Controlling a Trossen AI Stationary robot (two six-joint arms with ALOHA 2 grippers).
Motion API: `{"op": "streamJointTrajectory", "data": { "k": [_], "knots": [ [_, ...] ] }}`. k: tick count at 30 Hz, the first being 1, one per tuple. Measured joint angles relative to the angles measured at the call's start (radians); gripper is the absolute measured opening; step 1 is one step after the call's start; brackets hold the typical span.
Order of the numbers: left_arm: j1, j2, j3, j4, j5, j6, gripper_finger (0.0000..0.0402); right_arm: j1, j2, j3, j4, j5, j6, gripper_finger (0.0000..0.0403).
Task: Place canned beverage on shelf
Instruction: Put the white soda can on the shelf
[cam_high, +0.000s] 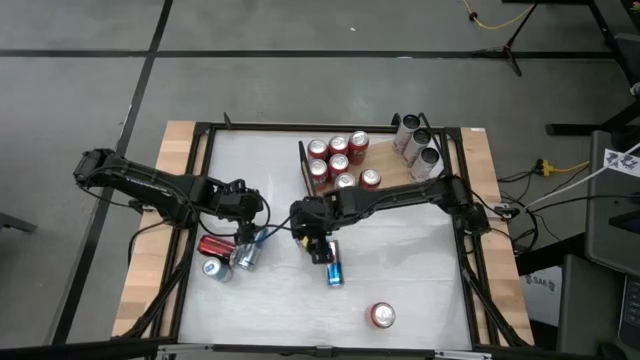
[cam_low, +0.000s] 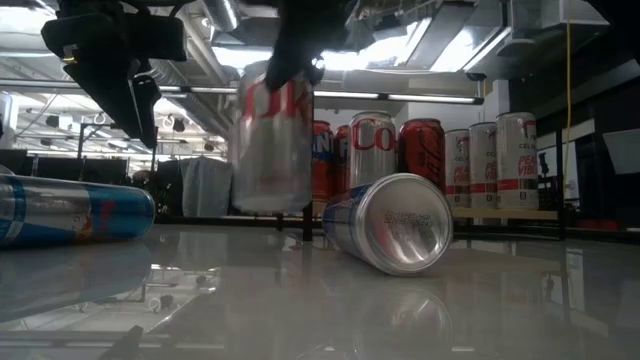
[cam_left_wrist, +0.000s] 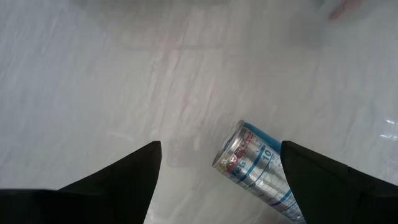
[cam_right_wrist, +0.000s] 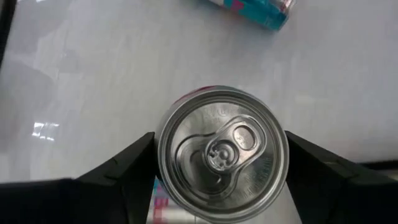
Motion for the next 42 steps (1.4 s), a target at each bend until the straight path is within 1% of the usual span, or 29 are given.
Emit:
{"op": "streamJointTrajectory", "data": {
  "k": [8, 15, 19, 24, 29, 34, 36, 39, 42],
  "knots": [
    [0.0, 0.0, 0.0, 0.001, 0.0, -0.001, 0.0319, 0.0, -0.124, 0.0, -0.089, 0.0, -0.006, 0.0277],
    [0.0, 0.0, 0.0, 0.021, 0.0, -0.002, 0.0319, 0.0, -0.232, 0.001, -0.191, 0.037, -0.043, 0.0279],
    [0.0, 0.0, 0.0, 0.036, 0.0, -0.002, 0.0319, 0.0, -0.265, 0.001, -0.26, 0.09, -0.064, 0.0276],
    [0.0, 0.0, 0.0, 0.062, 0.0, -0.003, 0.0319, -0.009, -0.277, -0.006, -0.332, 0.092, -0.098, 0.0278],
    [0.0, 0.0, 0.0, 0.091, -0.002, -0.003, 0.0319, -0.022, -0.323, -0.161, -0.297, 0.077, -0.096, 0.0276],
    [0.0, 0.0, 0.0, 0.095, -0.026, -0.006, 0.0319, -0.056, -0.431, -0.342, -0.146, 0.001, -0.045, 0.0279],
    [0.0, 0.0, 0.0, 0.097, -0.047, -0.029, 0.0319, -0.073, -0.478, -0.409, -0.08, -0.01, -0.04, 0.0279],
    [0.001, 0.0, 0.0, 0.098, -0.06, -0.055, 0.0319, -0.103, -0.524, -0.479, 0.005, -0.009, -0.071, 0.0279],
    [0.001, 0.0, 0.0, 0.099, -0.06, -0.075, 0.0319, -0.136, -0.53, -0.494, 0.039, -0.009, -0.136, 0.0279]
  ]
}}
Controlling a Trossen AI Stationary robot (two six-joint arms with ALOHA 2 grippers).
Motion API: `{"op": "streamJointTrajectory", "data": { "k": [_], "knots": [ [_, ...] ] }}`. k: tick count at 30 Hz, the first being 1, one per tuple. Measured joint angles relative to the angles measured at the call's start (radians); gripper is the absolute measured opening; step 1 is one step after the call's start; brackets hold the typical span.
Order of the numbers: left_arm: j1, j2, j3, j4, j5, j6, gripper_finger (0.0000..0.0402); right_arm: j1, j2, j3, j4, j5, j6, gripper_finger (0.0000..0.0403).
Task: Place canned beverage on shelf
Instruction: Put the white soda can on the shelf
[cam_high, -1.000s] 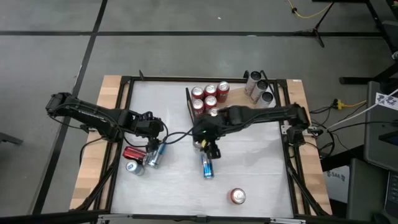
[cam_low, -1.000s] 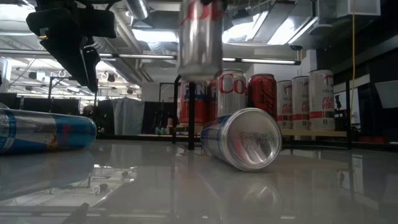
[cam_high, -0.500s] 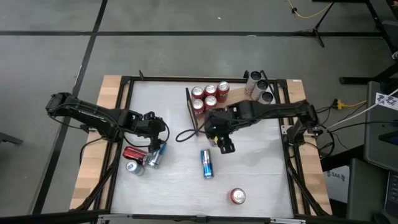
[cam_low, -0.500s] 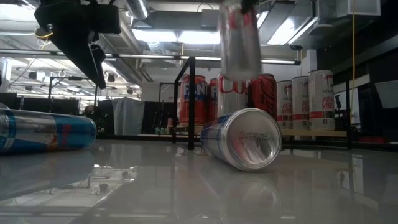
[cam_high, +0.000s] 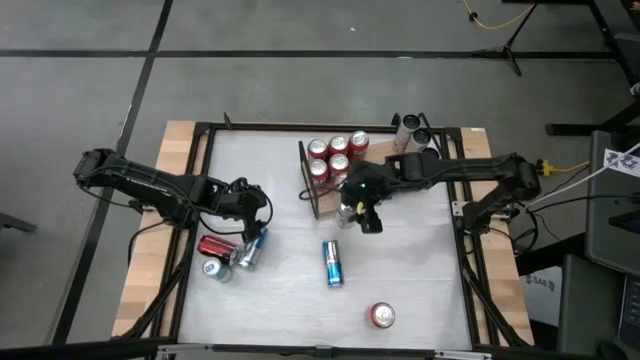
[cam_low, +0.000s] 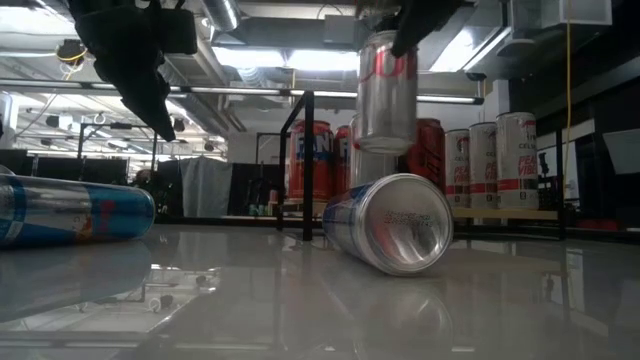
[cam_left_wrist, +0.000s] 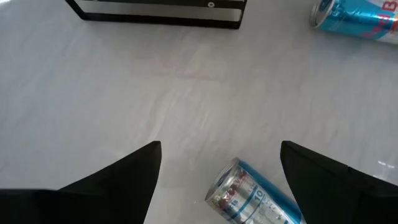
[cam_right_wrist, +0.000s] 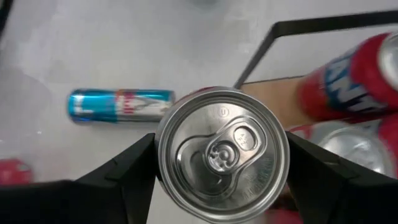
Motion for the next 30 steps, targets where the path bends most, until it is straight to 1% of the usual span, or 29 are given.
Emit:
{"op": "streamJointTrajectory", "data": {
  "k": [4, 8, 10, 16, 19, 25, 30],
  "knots": [
    [0.0, 0.0, 0.0, 0.0, 0.0, -0.004, 0.0319, -0.039, 0.014, -0.002, 0.028, -0.014, -0.067, 0.0282],
    [0.0, 0.0, 0.0, 0.0, 0.0, -0.004, 0.0319, -0.063, 0.013, -0.002, 0.097, -0.057, -0.079, 0.0282],
    [0.0, 0.0, 0.0, 0.0, 0.0, -0.004, 0.0319, -0.063, 0.013, -0.002, 0.133, -0.064, -0.081, 0.0282],
    [0.0, 0.0, 0.0, -0.001, 0.0, -0.004, 0.0319, -0.06, 0.04, -0.001, 0.15, -0.065, -0.156, 0.0282],
    [0.0, 0.0, 0.0, 0.0, 0.0, -0.003, 0.0319, -0.06, 0.06, -0.001, 0.152, -0.064, -0.159, 0.0282],
    [0.0, 0.0, 0.0, 0.011, 0.0, -0.003, 0.0319, -0.061, 0.1, -0.001, 0.151, -0.028, -0.185, 0.0282],
    [0.0, 0.0, 0.0, 0.02, 0.0, -0.003, 0.0319, -0.076, 0.105, -0.001, 0.152, -0.005, -0.208, 0.0282]
  ]
}}
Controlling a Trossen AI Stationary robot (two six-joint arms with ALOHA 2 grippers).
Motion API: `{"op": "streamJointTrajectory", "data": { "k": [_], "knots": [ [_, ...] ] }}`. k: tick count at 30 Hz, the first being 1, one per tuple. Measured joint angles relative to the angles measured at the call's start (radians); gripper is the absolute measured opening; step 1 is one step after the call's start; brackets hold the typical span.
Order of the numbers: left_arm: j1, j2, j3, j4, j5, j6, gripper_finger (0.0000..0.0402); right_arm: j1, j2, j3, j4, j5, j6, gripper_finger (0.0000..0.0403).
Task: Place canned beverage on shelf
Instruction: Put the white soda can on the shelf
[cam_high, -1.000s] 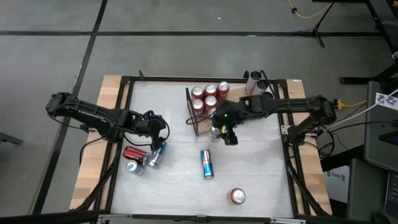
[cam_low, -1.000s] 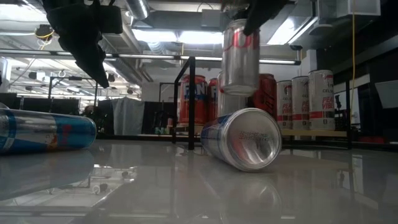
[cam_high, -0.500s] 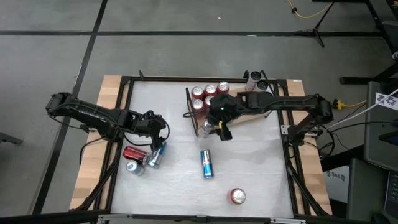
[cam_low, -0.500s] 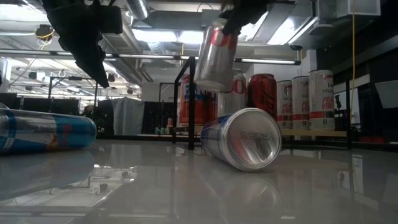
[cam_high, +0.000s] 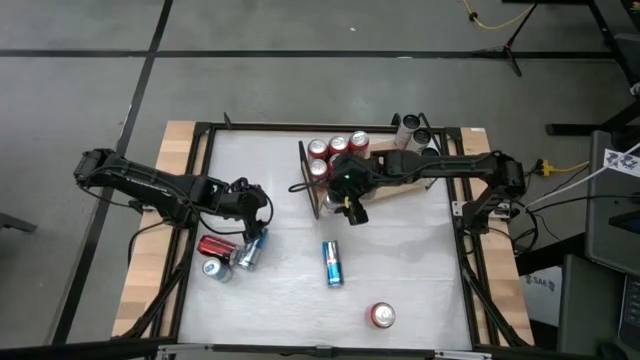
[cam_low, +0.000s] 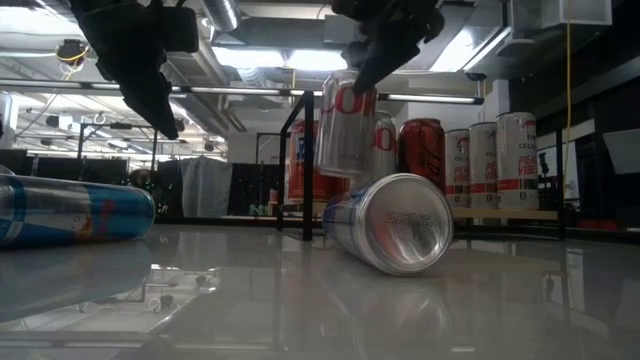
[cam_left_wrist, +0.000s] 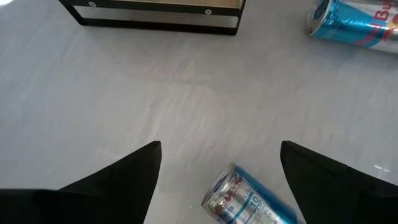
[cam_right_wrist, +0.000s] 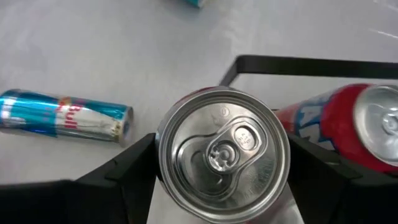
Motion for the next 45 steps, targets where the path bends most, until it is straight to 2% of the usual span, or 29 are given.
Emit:
{"op": "streamJointTrajectory", "data": {
  "k": [11, 22, 45],
  "knots": [
    [0.0, 0.0, 0.0, 0.022, 0.0, 0.001, 0.0319, -0.059, 0.0, 0.0, 0.017, -0.019, -0.002, 0.0282],
    [0.0, 0.0, 0.0, 0.026, 0.0, 0.001, 0.0319, -0.056, 0.046, 0.002, 0.034, -0.04, -0.025, 0.0282],
    [0.0, 0.0, 0.0, 0.041, 0.003, 0.008, 0.0319, -0.058, 0.084, 0.001, 0.06, 0.015, -0.081, 0.0283]
  ]
}}
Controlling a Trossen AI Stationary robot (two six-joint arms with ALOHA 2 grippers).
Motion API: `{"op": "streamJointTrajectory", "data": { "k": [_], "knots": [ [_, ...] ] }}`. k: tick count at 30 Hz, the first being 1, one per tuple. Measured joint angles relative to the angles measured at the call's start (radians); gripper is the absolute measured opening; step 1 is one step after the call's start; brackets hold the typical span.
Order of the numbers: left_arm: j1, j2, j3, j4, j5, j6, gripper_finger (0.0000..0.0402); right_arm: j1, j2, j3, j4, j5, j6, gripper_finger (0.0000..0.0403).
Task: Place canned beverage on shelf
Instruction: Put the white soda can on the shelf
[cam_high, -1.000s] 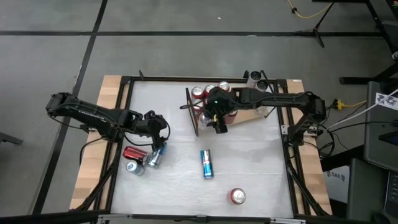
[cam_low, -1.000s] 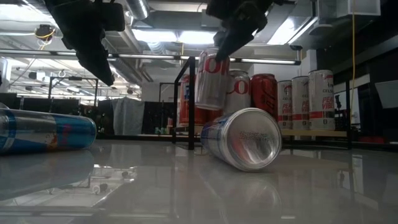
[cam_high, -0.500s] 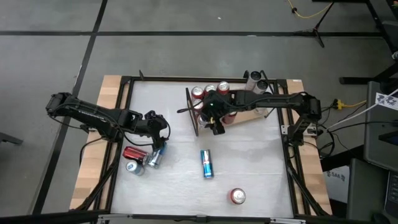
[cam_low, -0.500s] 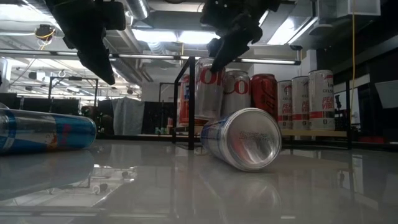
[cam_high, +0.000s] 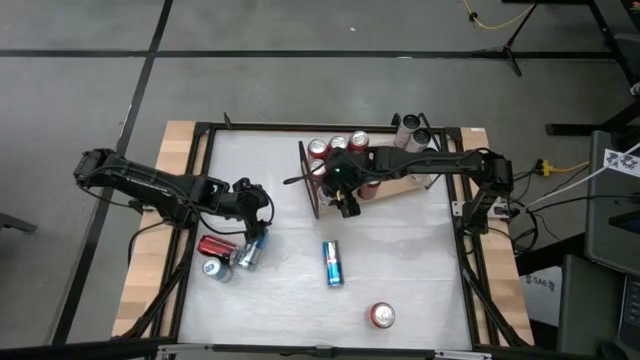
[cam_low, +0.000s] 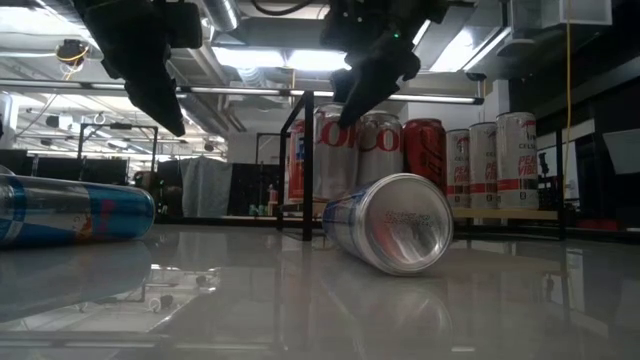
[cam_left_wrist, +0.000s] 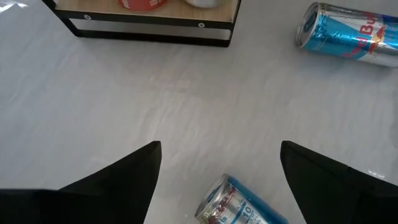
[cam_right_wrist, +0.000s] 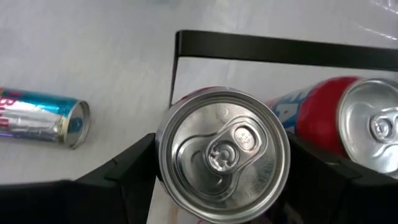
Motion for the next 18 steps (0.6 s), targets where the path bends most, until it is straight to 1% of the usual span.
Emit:
{"op": "streamJointTrajectory", "data": {
  "k": [9, 12, 18],
  "knots": [
    [0.0, 0.0, 0.0, 0.002, 0.001, 0.0, 0.0319, 0.0, 0.008, 0.002, 0.0, 0.006, 0.0, 0.0285],
    [0.0, 0.0, 0.0, 0.003, 0.001, 0.0, 0.0319, 0.0, 0.008, 0.002, 0.0, 0.007, 0.0, 0.0297],
    [0.0, 0.0, 0.0, 0.005, 0.001, 0.0, 0.0319, 0.0, 0.01, 0.001, -0.005, 0.013, -0.001, 0.0337]
  ]
}}
